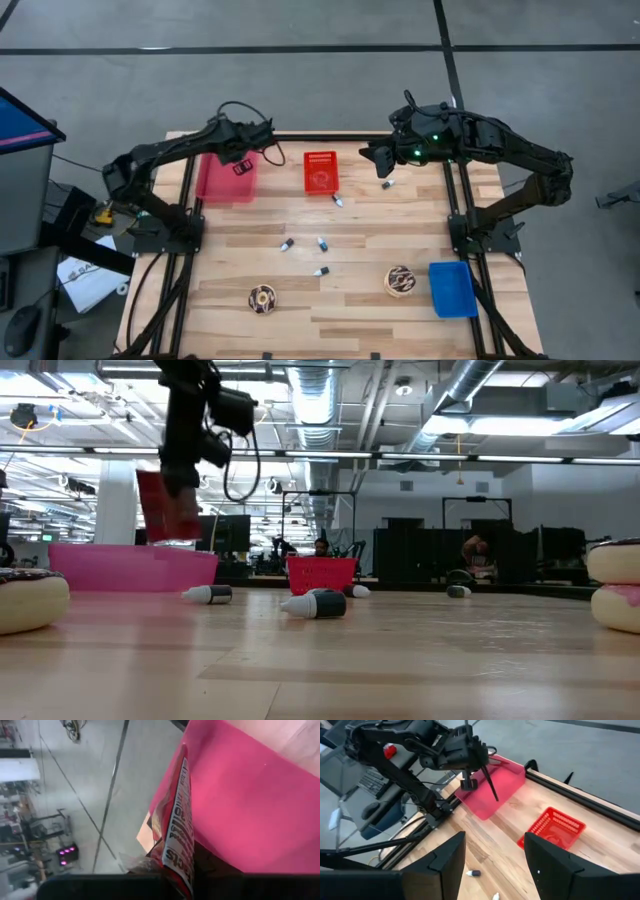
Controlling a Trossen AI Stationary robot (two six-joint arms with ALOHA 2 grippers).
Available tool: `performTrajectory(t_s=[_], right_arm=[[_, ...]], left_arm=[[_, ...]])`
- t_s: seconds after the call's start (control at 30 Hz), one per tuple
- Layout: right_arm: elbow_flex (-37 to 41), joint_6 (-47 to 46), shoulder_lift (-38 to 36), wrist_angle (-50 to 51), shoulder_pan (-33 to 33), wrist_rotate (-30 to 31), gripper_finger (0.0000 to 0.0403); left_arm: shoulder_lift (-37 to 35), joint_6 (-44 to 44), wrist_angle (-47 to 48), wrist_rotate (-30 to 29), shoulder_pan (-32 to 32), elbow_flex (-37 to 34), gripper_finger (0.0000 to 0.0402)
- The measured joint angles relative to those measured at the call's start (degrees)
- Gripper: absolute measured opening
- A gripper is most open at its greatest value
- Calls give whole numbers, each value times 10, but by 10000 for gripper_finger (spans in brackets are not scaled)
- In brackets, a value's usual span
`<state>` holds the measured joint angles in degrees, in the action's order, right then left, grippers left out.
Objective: Pick & Place Food Item
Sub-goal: Put the red popcorn bag into the pink bin
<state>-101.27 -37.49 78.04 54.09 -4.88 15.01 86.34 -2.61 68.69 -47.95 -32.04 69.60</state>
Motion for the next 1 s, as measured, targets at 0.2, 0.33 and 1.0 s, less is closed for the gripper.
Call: performTrajectory(t_s=[0.2, 0.33, 1.0], right_arm=[[0, 0, 0, 21, 18, 33, 189], [0, -2, 0, 27, 33, 49, 188], [0, -5, -1, 20, 36, 75, 188]], left_arm=[[39, -33, -31, -1, -6, -6, 9], [30, -65, -83, 0, -11, -69, 9], [-59, -149, -265, -1, -21, -263, 138]])
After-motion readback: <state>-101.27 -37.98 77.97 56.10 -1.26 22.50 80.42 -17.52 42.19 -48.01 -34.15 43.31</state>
